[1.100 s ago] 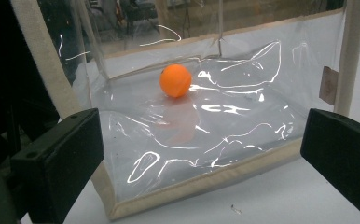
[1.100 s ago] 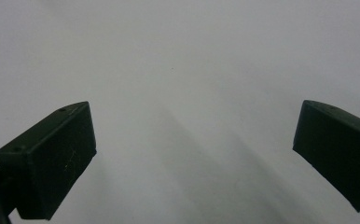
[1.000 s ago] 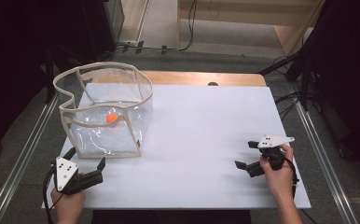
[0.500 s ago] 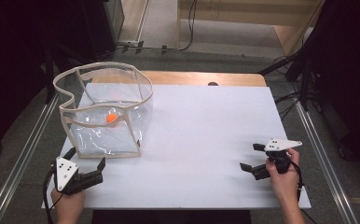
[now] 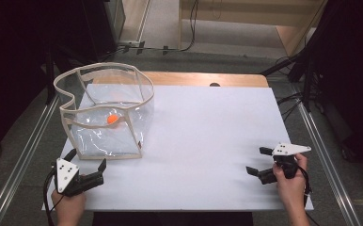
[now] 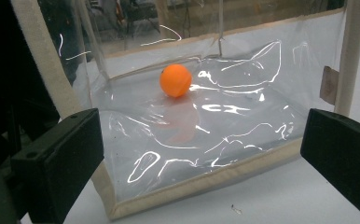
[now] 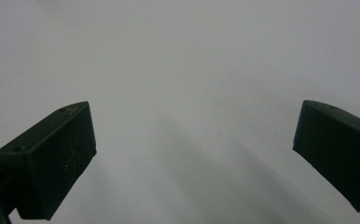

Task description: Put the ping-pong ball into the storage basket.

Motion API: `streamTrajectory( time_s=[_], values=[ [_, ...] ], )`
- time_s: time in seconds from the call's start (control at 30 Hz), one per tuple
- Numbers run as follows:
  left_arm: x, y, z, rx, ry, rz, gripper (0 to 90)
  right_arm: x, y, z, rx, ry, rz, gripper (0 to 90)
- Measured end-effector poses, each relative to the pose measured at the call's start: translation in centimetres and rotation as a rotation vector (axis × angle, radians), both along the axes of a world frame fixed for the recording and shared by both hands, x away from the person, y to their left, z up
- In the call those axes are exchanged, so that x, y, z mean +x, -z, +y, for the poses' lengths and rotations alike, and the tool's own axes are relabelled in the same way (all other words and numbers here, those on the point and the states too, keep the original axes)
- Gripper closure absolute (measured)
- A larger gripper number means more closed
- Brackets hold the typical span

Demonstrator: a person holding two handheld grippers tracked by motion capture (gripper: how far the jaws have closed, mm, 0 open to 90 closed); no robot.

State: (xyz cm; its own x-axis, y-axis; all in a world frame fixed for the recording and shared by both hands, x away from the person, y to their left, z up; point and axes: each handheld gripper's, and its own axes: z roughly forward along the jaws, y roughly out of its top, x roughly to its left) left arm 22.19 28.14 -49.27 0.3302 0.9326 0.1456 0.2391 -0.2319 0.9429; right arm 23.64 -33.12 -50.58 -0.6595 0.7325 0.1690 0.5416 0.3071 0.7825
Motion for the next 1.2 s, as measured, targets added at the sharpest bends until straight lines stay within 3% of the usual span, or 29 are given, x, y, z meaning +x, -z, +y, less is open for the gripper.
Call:
streamTrajectory(
  time_s=[0.6, 0.83, 0.97, 1.07, 1.2],
  values=[
    [0.0, 0.0, 0.1, -0.011, -0.001, 0.002, 0.0, -1.1, 0.4, -1.0, 0.035, 0.032, -0.026, 0.0],
    [0.0, 0.0, 0.2, -0.019, 0.002, 0.001, 0.0, -1.8, 0.3, -1.9, 0.087, 0.064, -0.060, 0.0],
    [0.0, -0.2, 0.6, -0.058, 0.013, -0.009, 0.0, -2.2, 0.6, -2.5, 0.117, 0.087, -0.094, 0.0],
    [-0.2, -0.4, 1.1, -0.101, 0.004, -0.027, 0.0, -2.4, 0.9, -2.6, 0.122, 0.092, -0.090, 0.0],
    [-0.2, -0.5, 1.4, -0.119, -0.006, -0.041, 0.0, -2.3, 1.1, -2.7, 0.139, 0.093, -0.096, 0.0]
  ],
)
